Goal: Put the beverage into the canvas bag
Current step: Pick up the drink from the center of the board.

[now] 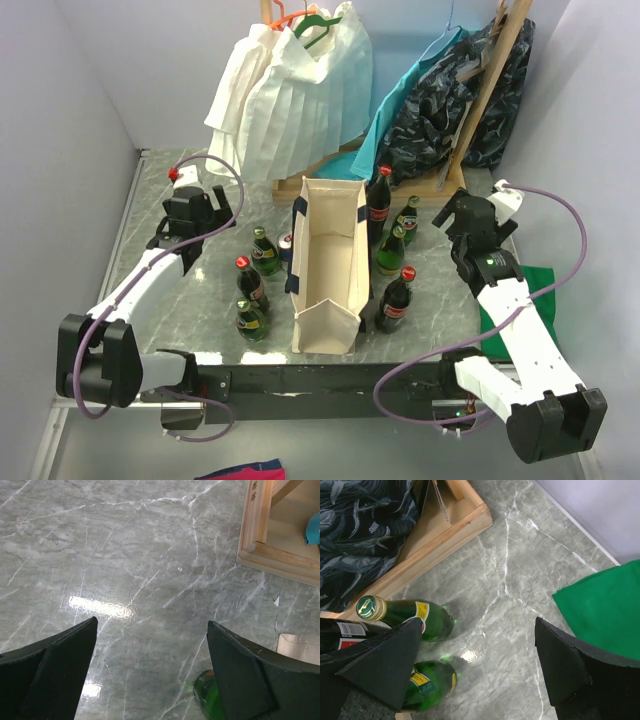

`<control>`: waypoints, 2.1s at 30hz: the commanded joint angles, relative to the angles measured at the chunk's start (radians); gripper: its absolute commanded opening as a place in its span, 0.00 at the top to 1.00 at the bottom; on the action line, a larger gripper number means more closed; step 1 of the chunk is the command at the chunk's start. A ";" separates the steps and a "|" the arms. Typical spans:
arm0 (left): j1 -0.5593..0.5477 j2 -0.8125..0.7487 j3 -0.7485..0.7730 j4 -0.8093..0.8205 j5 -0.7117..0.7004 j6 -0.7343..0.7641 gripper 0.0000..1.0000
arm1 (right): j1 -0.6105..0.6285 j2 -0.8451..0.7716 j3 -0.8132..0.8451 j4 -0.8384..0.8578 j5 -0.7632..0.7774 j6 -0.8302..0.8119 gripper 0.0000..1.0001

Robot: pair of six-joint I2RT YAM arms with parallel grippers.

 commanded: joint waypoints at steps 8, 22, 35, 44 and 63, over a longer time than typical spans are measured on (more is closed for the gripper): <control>-0.006 -0.006 0.046 -0.009 -0.001 0.002 0.04 | 0.000 -0.050 0.006 0.033 -0.035 -0.022 0.00; -0.004 -0.093 0.006 -0.016 0.094 0.000 0.04 | -0.019 0.022 0.305 -0.259 -0.271 -0.104 0.00; -0.004 -0.095 -0.002 0.000 0.139 0.011 0.04 | -0.030 0.195 0.552 -0.418 -0.466 -0.137 0.05; -0.004 -0.080 0.007 -0.014 0.133 0.008 0.04 | -0.030 0.240 0.515 -0.435 -0.483 -0.144 0.09; -0.004 -0.056 0.018 -0.025 0.104 -0.004 0.04 | 0.059 0.395 0.478 -0.341 -0.393 -0.097 0.16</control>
